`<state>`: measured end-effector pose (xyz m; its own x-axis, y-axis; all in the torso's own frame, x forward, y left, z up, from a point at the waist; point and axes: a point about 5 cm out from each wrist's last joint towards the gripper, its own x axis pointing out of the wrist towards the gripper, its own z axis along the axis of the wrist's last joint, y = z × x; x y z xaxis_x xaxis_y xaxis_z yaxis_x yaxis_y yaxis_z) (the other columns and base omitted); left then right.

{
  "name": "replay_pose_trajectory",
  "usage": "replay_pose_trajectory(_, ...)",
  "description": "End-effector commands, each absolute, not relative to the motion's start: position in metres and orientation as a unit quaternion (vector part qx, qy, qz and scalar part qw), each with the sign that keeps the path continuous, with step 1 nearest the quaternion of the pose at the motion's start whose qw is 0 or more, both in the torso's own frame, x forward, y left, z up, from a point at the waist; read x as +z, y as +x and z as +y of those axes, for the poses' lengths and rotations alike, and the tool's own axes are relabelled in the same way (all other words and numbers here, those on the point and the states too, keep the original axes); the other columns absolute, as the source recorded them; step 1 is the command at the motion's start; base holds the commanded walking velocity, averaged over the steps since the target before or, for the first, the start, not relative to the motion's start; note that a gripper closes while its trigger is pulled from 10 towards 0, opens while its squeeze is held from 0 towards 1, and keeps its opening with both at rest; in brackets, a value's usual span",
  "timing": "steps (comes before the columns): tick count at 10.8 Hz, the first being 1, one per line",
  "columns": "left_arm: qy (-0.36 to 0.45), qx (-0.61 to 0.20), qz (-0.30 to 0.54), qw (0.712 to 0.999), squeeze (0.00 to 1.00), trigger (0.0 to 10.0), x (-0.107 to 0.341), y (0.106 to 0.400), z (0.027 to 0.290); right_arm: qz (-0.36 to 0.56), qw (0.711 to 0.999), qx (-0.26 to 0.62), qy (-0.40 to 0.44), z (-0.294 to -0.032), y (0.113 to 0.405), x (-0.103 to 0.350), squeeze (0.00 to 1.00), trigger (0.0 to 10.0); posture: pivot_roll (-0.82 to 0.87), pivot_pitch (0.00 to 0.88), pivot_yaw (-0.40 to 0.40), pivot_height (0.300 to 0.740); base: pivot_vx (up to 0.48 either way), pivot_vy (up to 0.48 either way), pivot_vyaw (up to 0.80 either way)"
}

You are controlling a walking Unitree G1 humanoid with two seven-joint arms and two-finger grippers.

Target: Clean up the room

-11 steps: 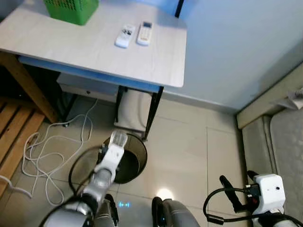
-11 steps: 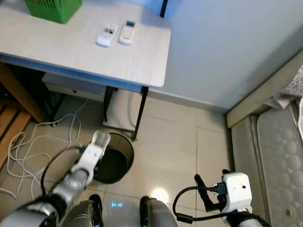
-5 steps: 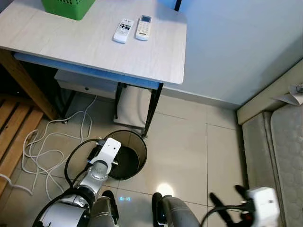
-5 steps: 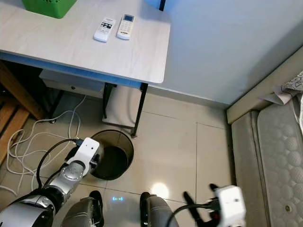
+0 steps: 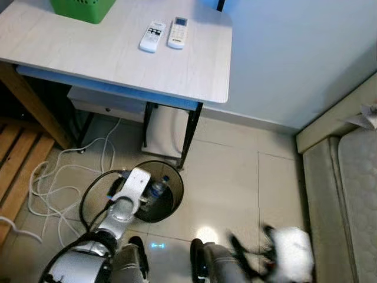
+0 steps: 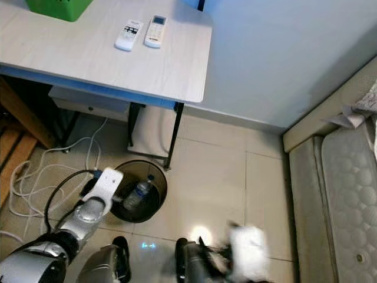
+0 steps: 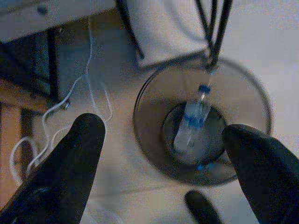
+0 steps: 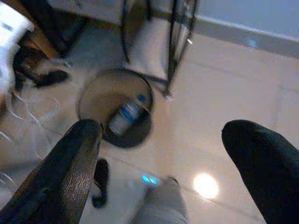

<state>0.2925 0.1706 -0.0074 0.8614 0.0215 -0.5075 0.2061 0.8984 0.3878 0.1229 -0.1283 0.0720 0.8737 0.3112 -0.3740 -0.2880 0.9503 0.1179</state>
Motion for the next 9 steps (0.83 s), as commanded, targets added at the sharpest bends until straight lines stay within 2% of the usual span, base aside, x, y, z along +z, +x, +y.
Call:
replay_pose_trajectory(1, 0.152, -0.083, 0.228, 0.958, 0.0, 10.0, -0.009, 0.287, 0.158, 0.207, 0.969, 0.134, 0.02, -0.114, 0.132, 0.058, 0.27, 10.0, -0.27, 0.208, -0.058, 0.74, 0.0, 0.0, 0.0)
replay_pose_trajectory(3, 0.105, -0.096, 0.165, 0.976, 0.0, 10.0, -0.004, 0.27, 0.165, 0.176, 0.979, 0.104, 0.018, -0.09, 0.164, 0.054, 0.25, 10.0, -0.17, 0.136, -0.011, 0.74, 0.0, 0.0, 0.0)
replay_pose_trajectory(5, 0.097, -0.071, 0.046, 0.992, 0.0, 10.0, 0.046, 0.248, 0.182, 0.13, 0.989, 0.065, 0.028, -0.061, 0.21, 0.056, 0.24, 10.0, -0.04, 0.025, 0.021, 0.74, 0.0, 0.0, 0.0)
replay_pose_trajectory(7, 0.121, -0.079, -0.021, 0.989, 0.0, 10.0, 0.08, 0.252, 0.182, 0.107, 0.991, 0.076, 0.026, -0.035, 0.233, 0.061, 0.25, 10.0, 0.0, 0.0, 0.025, 0.74, 0.0, 0.0, 0.0)
replay_pose_trajectory(8, 0.143, -0.11, -0.046, 0.982, 0.0, 10.0, 0.097, 0.242, 0.17, 0.075, 0.996, 0.05, 0.002, -0.135, 0.248, 0.065, 0.25, 10.0, 0.01, 0.0, 0.023, 0.74, 0.0, 0.0, 0.0)
replay_pose_trajectory(9, 0.134, -0.108, -0.048, 0.984, 0.0, 10.0, 0.1, 0.24, 0.167, 0.066, 0.997, 0.037, -0.023, -0.184, 0.246, 0.066, 0.24, 10.0, 0.01, 0.0, 0.015, 0.74, 0.0, 0.0, 0.0)
